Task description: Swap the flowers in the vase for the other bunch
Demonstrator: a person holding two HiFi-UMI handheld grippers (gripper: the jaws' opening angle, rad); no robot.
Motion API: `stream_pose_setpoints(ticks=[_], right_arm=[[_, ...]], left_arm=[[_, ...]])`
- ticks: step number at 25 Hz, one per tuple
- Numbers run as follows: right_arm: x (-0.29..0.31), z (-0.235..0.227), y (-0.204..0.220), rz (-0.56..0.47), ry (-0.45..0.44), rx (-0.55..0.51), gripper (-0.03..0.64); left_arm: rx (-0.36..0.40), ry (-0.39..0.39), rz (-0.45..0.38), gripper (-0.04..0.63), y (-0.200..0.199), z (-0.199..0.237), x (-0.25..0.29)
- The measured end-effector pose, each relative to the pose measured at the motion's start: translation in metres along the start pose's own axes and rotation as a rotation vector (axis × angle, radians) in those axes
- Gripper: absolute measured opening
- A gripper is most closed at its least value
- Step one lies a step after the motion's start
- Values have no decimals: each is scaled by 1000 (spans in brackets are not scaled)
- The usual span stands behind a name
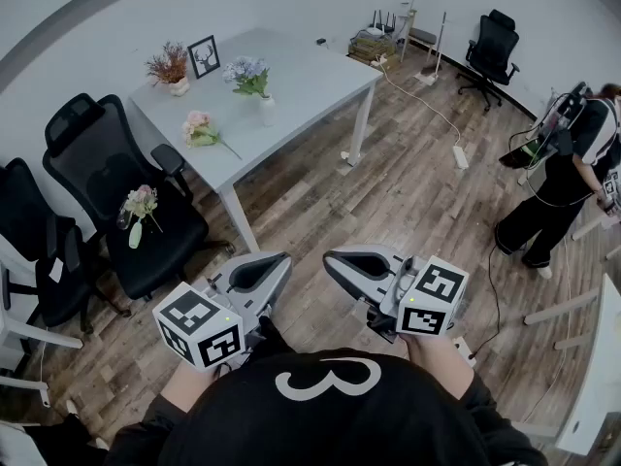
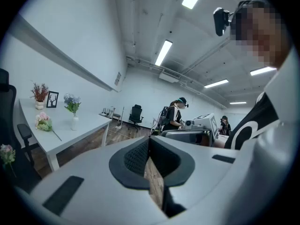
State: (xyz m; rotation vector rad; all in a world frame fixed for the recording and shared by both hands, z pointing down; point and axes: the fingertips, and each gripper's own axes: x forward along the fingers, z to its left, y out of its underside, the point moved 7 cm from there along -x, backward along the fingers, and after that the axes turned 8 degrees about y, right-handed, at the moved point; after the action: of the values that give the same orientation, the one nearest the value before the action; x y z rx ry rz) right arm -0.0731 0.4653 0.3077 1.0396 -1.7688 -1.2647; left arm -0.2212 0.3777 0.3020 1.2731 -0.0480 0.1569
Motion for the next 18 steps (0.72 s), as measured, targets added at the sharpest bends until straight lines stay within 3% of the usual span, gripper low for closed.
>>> stream_pose_setpoints(ticks=[18], right_arm=[[31, -25, 12, 25, 64, 24, 8]], left_arm=[[-82, 45, -1, 11, 8, 48, 11]])
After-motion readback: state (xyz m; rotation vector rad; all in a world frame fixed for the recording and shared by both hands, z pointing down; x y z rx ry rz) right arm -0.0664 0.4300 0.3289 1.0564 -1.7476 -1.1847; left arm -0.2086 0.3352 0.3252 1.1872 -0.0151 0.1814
